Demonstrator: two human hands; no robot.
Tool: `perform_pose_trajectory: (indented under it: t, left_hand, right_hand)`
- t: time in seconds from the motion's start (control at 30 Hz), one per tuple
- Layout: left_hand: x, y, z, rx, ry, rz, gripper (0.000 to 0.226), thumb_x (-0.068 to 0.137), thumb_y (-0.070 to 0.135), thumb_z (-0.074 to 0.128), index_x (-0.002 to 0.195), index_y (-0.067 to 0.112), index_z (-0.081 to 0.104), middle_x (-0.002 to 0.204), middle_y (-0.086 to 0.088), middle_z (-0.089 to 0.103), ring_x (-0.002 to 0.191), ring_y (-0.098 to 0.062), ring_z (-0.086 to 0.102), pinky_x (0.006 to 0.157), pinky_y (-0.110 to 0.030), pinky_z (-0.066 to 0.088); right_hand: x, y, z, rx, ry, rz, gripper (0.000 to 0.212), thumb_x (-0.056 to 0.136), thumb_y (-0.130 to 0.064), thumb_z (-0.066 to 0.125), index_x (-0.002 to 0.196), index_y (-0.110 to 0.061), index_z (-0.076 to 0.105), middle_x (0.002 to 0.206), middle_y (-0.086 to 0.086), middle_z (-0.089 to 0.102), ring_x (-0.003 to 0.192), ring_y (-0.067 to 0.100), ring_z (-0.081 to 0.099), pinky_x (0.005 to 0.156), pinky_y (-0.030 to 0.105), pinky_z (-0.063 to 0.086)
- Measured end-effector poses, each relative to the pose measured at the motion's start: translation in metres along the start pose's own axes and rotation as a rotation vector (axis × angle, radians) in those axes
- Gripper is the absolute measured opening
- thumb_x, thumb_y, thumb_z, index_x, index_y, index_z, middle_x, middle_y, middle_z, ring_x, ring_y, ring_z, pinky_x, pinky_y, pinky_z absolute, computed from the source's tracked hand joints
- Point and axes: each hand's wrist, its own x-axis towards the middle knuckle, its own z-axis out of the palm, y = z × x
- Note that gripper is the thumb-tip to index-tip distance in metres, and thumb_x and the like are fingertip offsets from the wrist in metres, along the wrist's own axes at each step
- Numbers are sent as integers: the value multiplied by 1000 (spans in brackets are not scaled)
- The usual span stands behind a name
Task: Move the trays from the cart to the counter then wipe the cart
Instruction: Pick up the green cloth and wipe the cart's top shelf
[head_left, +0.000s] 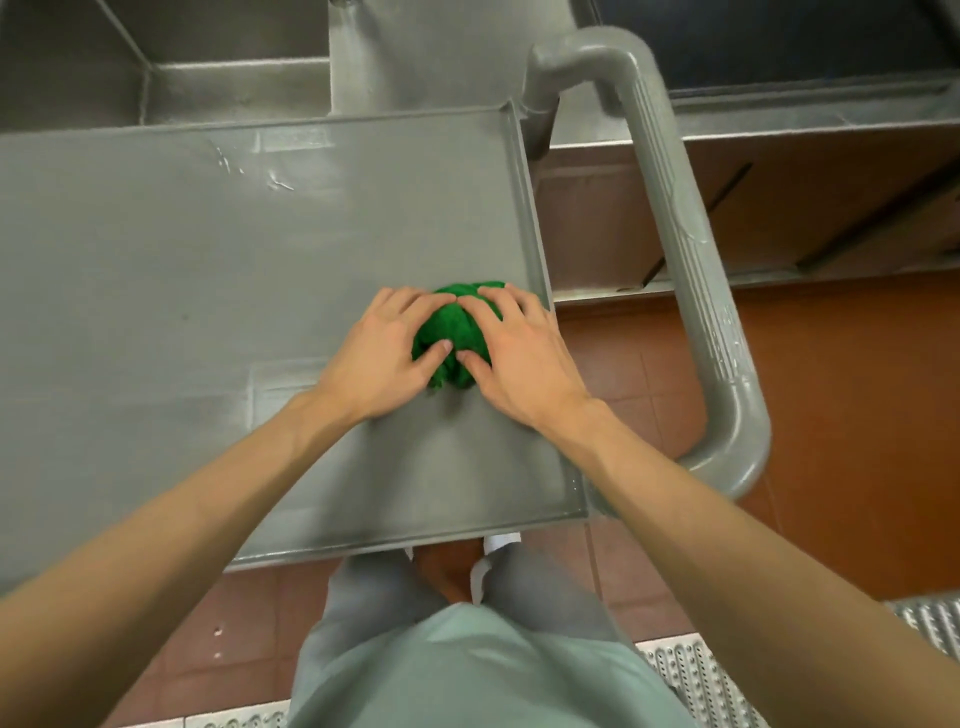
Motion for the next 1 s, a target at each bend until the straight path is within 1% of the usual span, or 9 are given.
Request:
perform_pose_trajectory:
  t: [0.13, 0.27, 0.37, 0.5, 0.6, 0.73, 0.87, 1.0]
  left_hand:
    - [-19, 14, 4, -19, 5, -14, 53, 84, 37, 50, 131, 14, 56, 121, -8, 62, 110, -29, 53, 100, -34, 40]
    - [-42, 31, 9, -28, 14, -7, 49, 82, 26, 58, 129, 11, 58, 120, -7, 63, 109, -24, 51, 98, -22, 33]
    - [-63, 43, 15, -46, -3, 5, 49, 82, 25, 58, 129, 13, 58, 121, -4, 62, 111, -19, 48, 98, -18, 32]
    - [-88, 55, 21, -77, -35, 38, 49, 81, 28, 55, 128, 15, 57, 122, 1, 60, 113, -15, 48, 101, -23, 38]
    - [-105, 60, 24, -94, -45, 39, 48, 83, 28, 55, 130, 18, 55, 125, 5, 57, 116, -12, 46, 102, -22, 38]
    - [-115, 58, 25, -101, -48, 44, 50, 88, 31, 56, 136, 20, 49, 131, 8, 51, 122, -8, 41, 105, -22, 37]
    - [-115, 51, 22, -95, -76, 75, 50, 93, 36, 54, 140, 21, 45, 135, 8, 48, 125, -9, 39, 107, -27, 39]
    - [-117, 43, 21, -101, -94, 105, 50, 95, 36, 52, 142, 21, 42, 137, 6, 47, 126, -11, 40, 107, -29, 39]
  right_hand:
    - [-22, -9, -1, 18, -27, 56, 59, 89, -34, 62, 143, -19, 45, 147, 8, 47, 138, 35, 37, 113, 48, 33]
    - [-55, -22, 4, 13, -8, 109, 58, 89, -29, 62, 142, -16, 46, 146, 10, 49, 136, 37, 40, 110, 51, 37]
    - [-85, -29, 9, 13, 19, 142, 58, 89, -29, 62, 143, -16, 45, 146, 10, 49, 136, 37, 40, 112, 53, 37]
    - [-126, -34, 17, -9, 24, 151, 60, 91, -31, 56, 147, -18, 39, 150, 7, 45, 140, 34, 35, 115, 51, 34]
    - [-144, -32, 23, -35, 7, 139, 62, 91, -36, 53, 149, -20, 37, 152, 6, 43, 142, 32, 34, 115, 50, 33]
    - [-146, -31, 26, -21, 20, 129, 60, 91, -39, 48, 148, -23, 40, 152, 4, 44, 141, 29, 36, 114, 47, 35]
    - [-145, -35, 31, 11, 37, 139, 60, 92, -39, 51, 148, -23, 40, 151, 4, 46, 139, 28, 38, 112, 47, 37]
    - [-147, -39, 36, 48, 80, 141, 57, 93, -42, 46, 146, -22, 43, 148, 3, 48, 137, 27, 42, 108, 45, 41]
